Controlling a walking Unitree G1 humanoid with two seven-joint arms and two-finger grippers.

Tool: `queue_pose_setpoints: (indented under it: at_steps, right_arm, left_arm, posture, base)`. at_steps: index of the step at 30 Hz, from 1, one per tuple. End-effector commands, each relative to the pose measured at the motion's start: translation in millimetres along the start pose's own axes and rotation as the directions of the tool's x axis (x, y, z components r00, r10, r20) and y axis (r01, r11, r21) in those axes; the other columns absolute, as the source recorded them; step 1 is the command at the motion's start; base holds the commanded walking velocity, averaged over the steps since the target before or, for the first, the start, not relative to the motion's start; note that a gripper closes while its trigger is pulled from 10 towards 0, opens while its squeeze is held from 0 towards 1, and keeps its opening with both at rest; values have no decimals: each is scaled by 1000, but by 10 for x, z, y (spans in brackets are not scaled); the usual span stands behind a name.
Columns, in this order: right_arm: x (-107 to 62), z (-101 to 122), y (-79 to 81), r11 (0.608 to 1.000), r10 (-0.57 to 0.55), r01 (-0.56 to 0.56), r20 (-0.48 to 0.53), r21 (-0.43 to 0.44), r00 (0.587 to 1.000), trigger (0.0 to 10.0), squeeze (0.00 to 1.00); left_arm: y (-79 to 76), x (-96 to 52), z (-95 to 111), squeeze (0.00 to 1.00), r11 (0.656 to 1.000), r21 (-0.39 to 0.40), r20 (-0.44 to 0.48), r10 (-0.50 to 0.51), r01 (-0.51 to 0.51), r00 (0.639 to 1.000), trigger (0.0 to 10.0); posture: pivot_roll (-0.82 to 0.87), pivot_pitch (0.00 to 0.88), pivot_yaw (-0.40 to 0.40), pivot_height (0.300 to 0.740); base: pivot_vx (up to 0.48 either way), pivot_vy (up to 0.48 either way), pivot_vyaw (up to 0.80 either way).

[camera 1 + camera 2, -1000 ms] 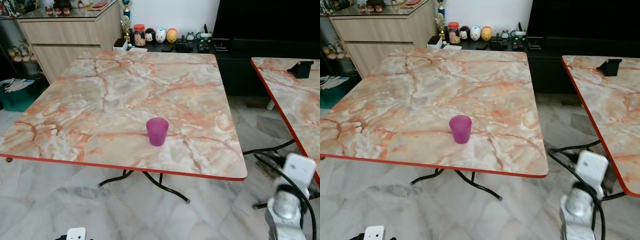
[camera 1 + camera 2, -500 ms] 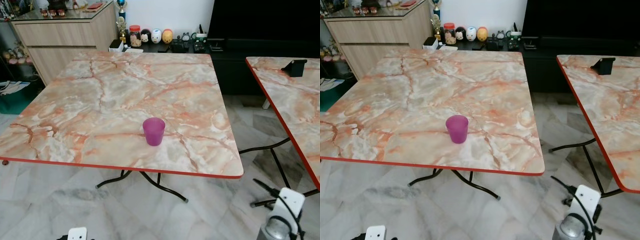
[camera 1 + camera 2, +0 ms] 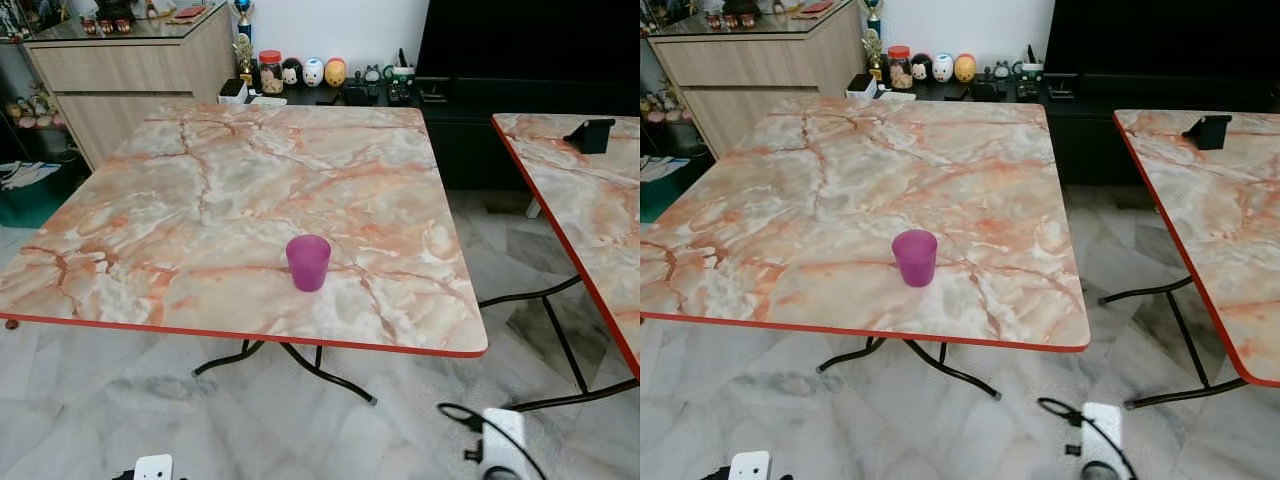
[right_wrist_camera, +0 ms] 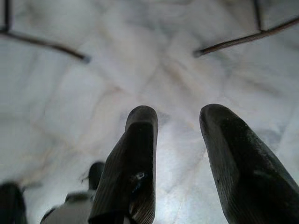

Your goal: Setting the table

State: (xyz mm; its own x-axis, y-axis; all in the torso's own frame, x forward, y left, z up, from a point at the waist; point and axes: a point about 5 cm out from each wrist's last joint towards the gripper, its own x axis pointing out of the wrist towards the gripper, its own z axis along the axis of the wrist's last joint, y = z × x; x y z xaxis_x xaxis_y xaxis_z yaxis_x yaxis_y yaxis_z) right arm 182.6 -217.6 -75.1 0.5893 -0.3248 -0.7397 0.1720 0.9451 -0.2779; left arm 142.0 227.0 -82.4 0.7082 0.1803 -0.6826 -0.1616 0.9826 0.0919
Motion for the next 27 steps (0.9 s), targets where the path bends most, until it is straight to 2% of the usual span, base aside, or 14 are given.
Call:
queue_pose_setpoints:
  at_steps: [1, 2, 8, 9, 11, 13, 14, 18, 20, 21, 24, 25, 26, 27]
  right_arm:
    - [-12, -31, 101, 994, 79, -79, -1, -71, 997, 10000, 0]
    - [-12, -31, 101, 994, 79, -79, -1, -71, 997, 10000, 0]
    - [-66, -43, 335, 948, 261, -249, 35, -200, 965, 10000, 0]
    - [-82, -44, 389, 926, 298, -278, 42, -256, 954, 10000, 0]
    - [-96, -53, 434, 909, 330, -307, 37, -283, 943, 10000, 0]
    - [-96, -54, 434, 907, 327, -303, 35, -292, 944, 10000, 0]
    - [-95, -62, 430, 909, 324, -302, 30, -287, 946, 10000, 0]
    - [-94, -90, 422, 910, 317, -300, 14, -286, 948, 10000, 0]
    - [-97, -108, 422, 904, 321, -305, 5, -300, 947, 10000, 0]
    - [-101, -131, 418, 903, 323, -309, -2, -299, 946, 10000, 0]
    - [-110, -173, 415, 897, 330, -319, -16, -306, 944, 10000, 0]
    - [-113, -183, 417, 893, 334, -322, -19, -313, 943, 10000, 0]
    - [-118, -203, 418, 890, 336, -326, -25, -319, 941, 10000, 0]
    - [-124, -228, 418, 888, 337, -329, -33, -321, 941, 10000, 0]
  left_arm:
    - [101, -7, 0, 0, 999, -22, -2, 43, -43, 999, 10000]
    - [101, -7, 0, 0, 999, -22, -2, 43, -43, 999, 10000]
    - [147, 29, 85, 0, 996, -62, 18, 72, -71, 997, 10000]
    - [138, 36, 98, 0, 997, -52, 20, 64, -62, 998, 10000]
    - [134, 41, 108, 0, 997, -47, 22, 62, -61, 998, 10000]
    - [161, 38, 118, 0, 996, -4, 29, 89, -89, 996, 10000]
    - [221, 34, 103, 0, 989, 46, 11, 143, -143, 990, 10000]
    - [398, -6, 46, 0, 955, 67, -29, 292, -290, 956, 10000]
    - [529, -37, 54, 0, 925, 79, -18, 374, -371, 927, 10000]
    - [695, -77, 100, 0, 879, 98, 17, 467, -467, 884, 10000]
    - [910, -121, 201, 0, 802, 167, 76, 570, -574, 818, 10000]
    - [951, -129, 230, 0, 787, 173, 92, 586, -593, 805, 10000]
    - [1042, -144, 308, 0, 750, 179, 127, 625, -637, 771, 10000]
    - [1155, -166, 432, 0, 697, 177, 183, 670, -695, 719, 10000]
  posture:
    - [50, 0, 7, 740]
    - [50, 0, 7, 740]
    - [51, 0, 9, 740]
    - [51, 0, 12, 740]
    - [48, 0, 12, 740]
    - [43, 0, 13, 740]
    - [42, 0, 13, 740]
    - [45, 0, 11, 740]
    - [47, 0, 10, 740]
    - [49, 0, 9, 740]
    - [54, 0, 7, 740]
    - [54, 0, 7, 740]
    - [53, 0, 8, 740]
    - [53, 0, 9, 740]
  base:
    - [0, 0, 0]
    - [0, 0, 0]
    - [0, 0, 0]
    - [0, 0, 0]
    - [0, 0, 0]
    - [0, 0, 0]
    - [0, 0, 0]
    - [0, 0, 0]
    - [0, 0, 0]
    - [0, 0, 0]
    - [0, 0, 0]
    - [0, 0, 0]
    - [0, 0, 0]
    - [0, 0, 0]
